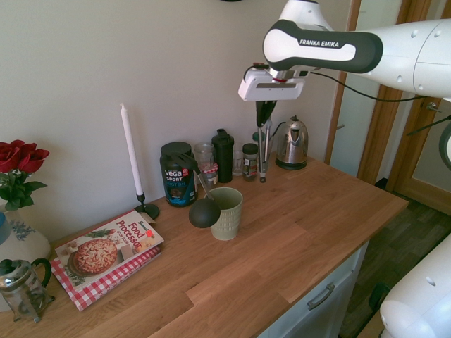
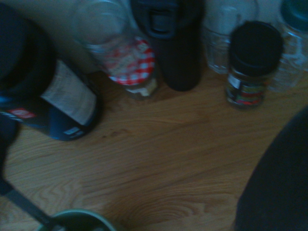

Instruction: Put the tongs back in the holder

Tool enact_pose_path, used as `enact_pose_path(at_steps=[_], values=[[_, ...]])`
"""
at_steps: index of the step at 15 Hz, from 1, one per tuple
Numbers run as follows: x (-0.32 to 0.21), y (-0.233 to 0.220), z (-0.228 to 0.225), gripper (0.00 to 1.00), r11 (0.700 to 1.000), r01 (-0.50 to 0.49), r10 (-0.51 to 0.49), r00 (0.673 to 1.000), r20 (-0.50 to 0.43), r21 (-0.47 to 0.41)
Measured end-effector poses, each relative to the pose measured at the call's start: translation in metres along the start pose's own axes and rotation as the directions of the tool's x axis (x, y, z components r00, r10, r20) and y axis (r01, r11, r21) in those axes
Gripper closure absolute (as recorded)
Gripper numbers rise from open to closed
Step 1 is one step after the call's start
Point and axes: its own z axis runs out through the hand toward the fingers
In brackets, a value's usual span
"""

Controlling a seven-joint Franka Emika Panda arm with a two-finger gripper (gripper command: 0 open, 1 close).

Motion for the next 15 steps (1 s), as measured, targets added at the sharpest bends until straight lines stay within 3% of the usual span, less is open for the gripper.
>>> enact_pose_path(at_steps=[3,7,15], values=[[-0.052,-0.043,0.007,1.00,0.995,0.098,-0.098,0.995,0.014,-0.005],[-0.080,-0.069,0.033,1.00,0.989,0.148,-0.147,0.988,0.035,-0.022],[-0.098,-0.067,0.106,1.00,0.982,0.176,-0.170,0.982,0.084,-0.069]])
